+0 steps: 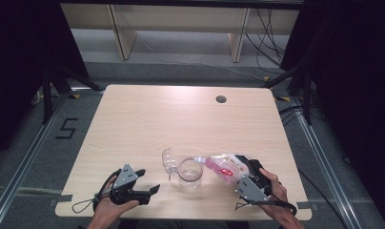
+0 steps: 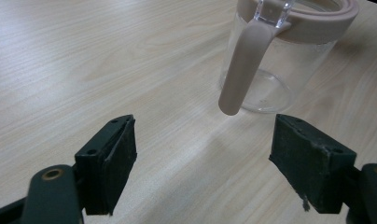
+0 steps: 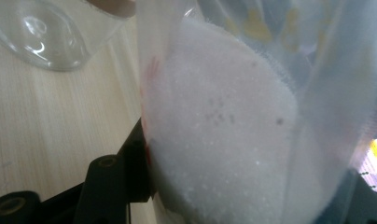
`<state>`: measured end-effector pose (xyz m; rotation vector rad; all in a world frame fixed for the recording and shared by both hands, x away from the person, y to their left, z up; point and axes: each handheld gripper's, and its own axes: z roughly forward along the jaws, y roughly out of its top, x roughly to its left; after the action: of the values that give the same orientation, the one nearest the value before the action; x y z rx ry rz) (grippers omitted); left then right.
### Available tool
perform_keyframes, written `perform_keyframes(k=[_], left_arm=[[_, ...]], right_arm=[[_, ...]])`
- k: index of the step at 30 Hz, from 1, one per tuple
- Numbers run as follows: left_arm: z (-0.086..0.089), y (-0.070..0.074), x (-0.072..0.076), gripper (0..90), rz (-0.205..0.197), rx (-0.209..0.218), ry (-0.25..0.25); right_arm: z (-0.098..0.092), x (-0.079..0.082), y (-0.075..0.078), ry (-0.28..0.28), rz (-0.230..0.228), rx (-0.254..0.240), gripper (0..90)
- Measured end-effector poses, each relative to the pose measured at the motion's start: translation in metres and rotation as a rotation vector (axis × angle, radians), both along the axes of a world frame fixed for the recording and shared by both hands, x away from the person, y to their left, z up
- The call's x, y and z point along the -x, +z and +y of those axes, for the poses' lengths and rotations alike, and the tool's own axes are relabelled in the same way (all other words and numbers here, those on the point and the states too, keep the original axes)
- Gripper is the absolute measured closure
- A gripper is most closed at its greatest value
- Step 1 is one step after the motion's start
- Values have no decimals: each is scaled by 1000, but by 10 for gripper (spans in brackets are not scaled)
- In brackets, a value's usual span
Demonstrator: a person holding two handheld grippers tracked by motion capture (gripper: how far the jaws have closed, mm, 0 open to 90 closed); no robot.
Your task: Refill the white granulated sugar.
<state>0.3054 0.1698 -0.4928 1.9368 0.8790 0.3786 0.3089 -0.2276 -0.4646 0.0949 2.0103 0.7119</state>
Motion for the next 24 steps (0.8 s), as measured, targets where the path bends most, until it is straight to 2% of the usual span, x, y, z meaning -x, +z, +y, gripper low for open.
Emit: perform_keyframes(k=[1, 2, 4, 5, 8, 11, 13, 15, 16, 17, 18, 19, 22, 23, 24], left_arm=[[-1, 0, 1, 219, 8, 8, 9], [-1, 0, 1, 219, 13, 12, 13], [-1, 0, 1, 220, 8, 7, 7], [0, 0, 0, 220, 1, 2, 1], [0, 0, 0, 219, 1, 1, 1], [-1, 0, 1, 220, 10, 10, 11], [0, 0, 0, 220, 5, 5, 6], [-1, -1, 1, 220, 13, 14, 14], [0, 0, 1, 220, 7, 6, 11], [0, 0, 0, 220, 3, 3, 5], [0, 0, 0, 220, 0, 4, 3], [-1, 0, 1, 219, 14, 12, 15], [0, 0, 0, 220, 3, 3, 8], [0, 0, 0, 220, 3, 3, 5], [0, 0, 1, 220, 4, 4, 10]], right_arm=[[0, 0, 1, 10, -17, 23, 454], [0, 0, 1, 4, -26, 22, 454], [1, 0, 1, 4, -9, 26, 454], [1, 1, 0, -6, -16, 18, 454], [1, -1, 1, 2, -33, 42, 455], [2, -1, 1, -10, -18, 46, 456], [2, -1, 1, -3, -34, 60, 456], [1, -1, 1, -7, -26, 52, 457], [1, -2, 1, 4, -52, 69, 456], [2, 1, -1, -22, -29, 53, 457], [1, -1, -1, -10, -45, 61, 457], [1, 1, -1, -20, -31, 53, 457], [1, -1, -1, -5, -61, 74, 457], [2, 2, -1, -19, -50, 76, 458], [2, 1, 0, -6, -66, 96, 458]])
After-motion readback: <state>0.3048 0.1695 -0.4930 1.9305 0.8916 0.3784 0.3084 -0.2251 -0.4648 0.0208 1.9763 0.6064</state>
